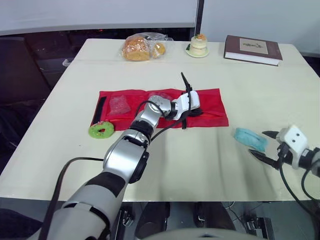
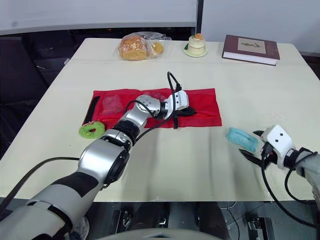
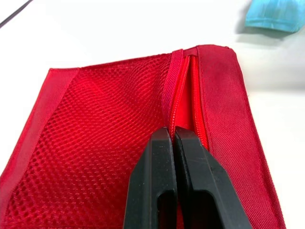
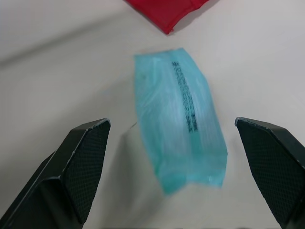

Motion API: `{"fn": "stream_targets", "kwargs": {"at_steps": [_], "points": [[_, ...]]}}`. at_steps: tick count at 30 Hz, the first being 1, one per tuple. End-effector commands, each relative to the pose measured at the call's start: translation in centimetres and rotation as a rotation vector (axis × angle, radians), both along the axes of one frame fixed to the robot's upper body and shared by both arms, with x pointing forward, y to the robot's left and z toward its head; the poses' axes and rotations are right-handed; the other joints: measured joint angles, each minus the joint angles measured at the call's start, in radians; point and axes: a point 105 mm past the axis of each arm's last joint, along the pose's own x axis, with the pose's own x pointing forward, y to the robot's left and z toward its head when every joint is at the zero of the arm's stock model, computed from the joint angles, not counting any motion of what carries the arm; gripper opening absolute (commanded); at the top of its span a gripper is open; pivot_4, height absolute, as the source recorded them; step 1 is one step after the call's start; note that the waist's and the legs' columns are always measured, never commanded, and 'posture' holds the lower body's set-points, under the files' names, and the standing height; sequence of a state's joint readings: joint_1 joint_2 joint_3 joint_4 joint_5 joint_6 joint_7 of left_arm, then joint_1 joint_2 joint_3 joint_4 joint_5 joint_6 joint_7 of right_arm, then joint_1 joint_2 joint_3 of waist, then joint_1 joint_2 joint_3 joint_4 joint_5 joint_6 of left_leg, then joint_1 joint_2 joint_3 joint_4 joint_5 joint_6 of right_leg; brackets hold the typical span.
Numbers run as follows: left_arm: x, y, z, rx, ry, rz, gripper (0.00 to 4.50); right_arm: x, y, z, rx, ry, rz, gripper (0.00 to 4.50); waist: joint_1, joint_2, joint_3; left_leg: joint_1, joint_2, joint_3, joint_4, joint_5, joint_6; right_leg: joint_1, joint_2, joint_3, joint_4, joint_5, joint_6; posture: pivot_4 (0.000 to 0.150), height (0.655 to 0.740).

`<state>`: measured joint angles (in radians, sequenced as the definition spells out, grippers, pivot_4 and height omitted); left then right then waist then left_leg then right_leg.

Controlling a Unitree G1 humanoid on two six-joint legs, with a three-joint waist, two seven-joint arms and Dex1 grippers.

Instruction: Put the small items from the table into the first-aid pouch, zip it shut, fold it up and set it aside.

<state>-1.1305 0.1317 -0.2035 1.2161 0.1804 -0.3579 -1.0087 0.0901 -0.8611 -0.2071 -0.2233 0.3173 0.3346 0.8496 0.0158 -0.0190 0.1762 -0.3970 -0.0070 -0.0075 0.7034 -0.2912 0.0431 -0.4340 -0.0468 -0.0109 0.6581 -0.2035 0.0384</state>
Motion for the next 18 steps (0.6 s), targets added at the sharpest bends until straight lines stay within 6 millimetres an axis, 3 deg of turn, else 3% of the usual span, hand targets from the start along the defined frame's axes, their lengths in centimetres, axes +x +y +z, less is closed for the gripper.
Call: {"fn": "stream_targets", "kwargs": {"at_steps": [1, 2, 4, 11, 14, 18], "points": [[0.1, -1.1, 2.3, -0.053, -0.063, -0.03, 0.05, 0.5, 0.2, 0.0, -0.026, 0.013, 0.067, 4.25, 0.002, 0.0, 0.0, 0.0, 0.0, 0.0, 0.0, 0.0, 0.0, 0.0, 0.0, 0.0, 0.0, 0.0, 0.0, 0.15, 0.7289], [0.1, -1.1, 2.4, -0.056, -0.064, -0.03, 0.0, 0.6, 0.4, 0.3, -0.01, 0.011, 0.078, 3.74, -0.001, 0.0, 0.0, -0.001, 0.0, 0.0, 0.0, 0.0, 0.0, 0.0, 0.0, -0.001, 0.0, 0.0, 0.0, 0.15, 0.7289], [0.1, -1.2, 2.4, -0.058, -0.066, -0.031, 0.0, 0.6, 0.5, 0.8, 0.017, 0.007, 0.09, 3.48, -0.002, 0.0, 0.0, 0.0, 0.0, 0.0, 0.0, 0.0, 0.0, 0.0, 0.0, 0.0, 0.0, 0.0, 0.0, 0.15, 0.7289], [-0.3, -1.9, 2.6, -0.082, -0.054, -0.053, 0.0, -0.4, -0.6, 0.4, -0.048, 0.024, 0.065, 0.18, 0.001, 0.0, 0.0, 0.0, 0.0, -0.001, 0.0, 0.0, 0.0, 0.0, -0.001, 0.0, 0.0, 0.001, 0.001, 0.15, 0.7289], [-0.5, -2.3, 2.7, -0.088, -0.048, -0.065, 0.0, -0.6, 0.1, 1.0, -0.025, 0.016, 0.057, 0.07, 0.001, 0.0, 0.0, 0.0, 0.0, -0.001, 0.0, 0.0, 0.0, 0.0, -0.001, 0.0, 0.0, 0.001, 0.001, 0.15, 0.7289], [-0.7, -2.7, 2.9, -0.098, -0.043, -0.076, 0.0, -0.9, 2.8, 3.2, 0.088, -0.003, 0.056, 0.07, -0.001, 0.0, 0.0, 0.0, 0.001, -0.001, 0.0, 0.0, 0.0, 0.0, -0.001, 0.0, 0.0, 0.001, 0.001, 0.15, 0.7289]]}}
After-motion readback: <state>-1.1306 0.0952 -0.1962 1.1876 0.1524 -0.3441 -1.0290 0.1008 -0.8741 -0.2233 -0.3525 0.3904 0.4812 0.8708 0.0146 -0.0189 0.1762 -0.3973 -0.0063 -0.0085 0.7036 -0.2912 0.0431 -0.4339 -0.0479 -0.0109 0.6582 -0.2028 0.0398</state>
